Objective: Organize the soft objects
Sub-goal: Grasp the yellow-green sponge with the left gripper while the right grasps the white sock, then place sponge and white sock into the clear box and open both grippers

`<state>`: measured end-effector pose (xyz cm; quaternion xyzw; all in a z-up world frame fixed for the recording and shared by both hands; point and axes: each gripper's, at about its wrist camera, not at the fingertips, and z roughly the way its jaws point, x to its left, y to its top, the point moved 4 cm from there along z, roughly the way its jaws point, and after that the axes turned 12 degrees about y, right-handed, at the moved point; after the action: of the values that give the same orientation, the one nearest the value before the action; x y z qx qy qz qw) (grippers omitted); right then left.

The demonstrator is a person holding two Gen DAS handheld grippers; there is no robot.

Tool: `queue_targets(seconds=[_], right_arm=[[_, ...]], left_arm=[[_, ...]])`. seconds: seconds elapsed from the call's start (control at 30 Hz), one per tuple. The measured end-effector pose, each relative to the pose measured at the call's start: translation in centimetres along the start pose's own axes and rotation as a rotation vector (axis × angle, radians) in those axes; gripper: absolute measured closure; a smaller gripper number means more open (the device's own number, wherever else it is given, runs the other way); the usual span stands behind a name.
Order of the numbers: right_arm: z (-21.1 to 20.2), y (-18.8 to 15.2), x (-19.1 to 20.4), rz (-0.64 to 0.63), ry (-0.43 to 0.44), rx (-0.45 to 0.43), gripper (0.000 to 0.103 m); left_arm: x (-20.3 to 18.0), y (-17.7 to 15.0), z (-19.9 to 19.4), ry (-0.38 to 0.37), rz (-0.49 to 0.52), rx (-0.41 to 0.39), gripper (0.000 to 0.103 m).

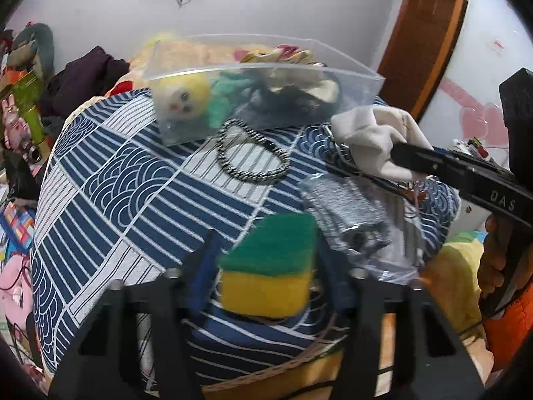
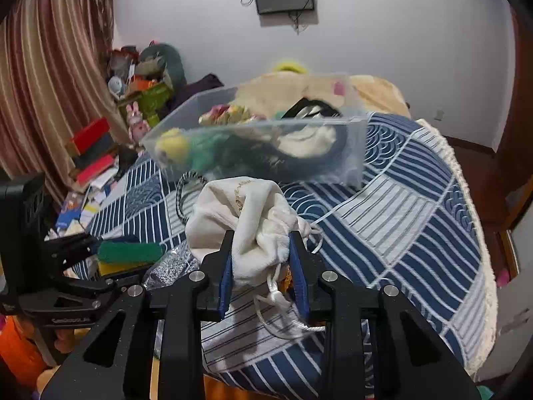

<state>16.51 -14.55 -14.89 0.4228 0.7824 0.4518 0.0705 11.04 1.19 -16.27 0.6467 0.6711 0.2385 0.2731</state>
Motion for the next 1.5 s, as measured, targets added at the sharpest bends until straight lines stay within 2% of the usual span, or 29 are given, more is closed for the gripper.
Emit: queue_targets(seconds=[0.17,0.5,0.77,0.9,1.2,1.5], right_arm=[[-1.8,1.0,0.3,-0.009,-0.005,-0.056,0.076],[-4.4,4.0,0.3,-0.007,-0.005,-0.177,0.076],[-3.8,7.5,1.1,-0.087,-0.046,-0.22,0.076],[-2.9,9.2,1.3,-0.119,-0.06,-0.229,0.076],[1.3,11.3,0.0,-0.131,-0.074,-0.175,0.075],[6.6,11.0,-1.4,-0.095,-0.082,-0.042,0.075]], left_arm=[[-0.2,0.8,-1.2,0.032,0.024,-0.042,0.064],[2.4,5.2,-4.8,0.083,-0.018,-0.177,0.064],[3.7,10.1,-5.5,0.133,-0.017,-0.274,0.064],[4.1,12.5,-5.1,0.134,-0.017,-0.303,0.064],[4.0,15.9,-1.1,0.101,-0.023,-0.28,0.064],[3.6,17.1,4.9,0.086,-0.023,-0.177,0.064]])
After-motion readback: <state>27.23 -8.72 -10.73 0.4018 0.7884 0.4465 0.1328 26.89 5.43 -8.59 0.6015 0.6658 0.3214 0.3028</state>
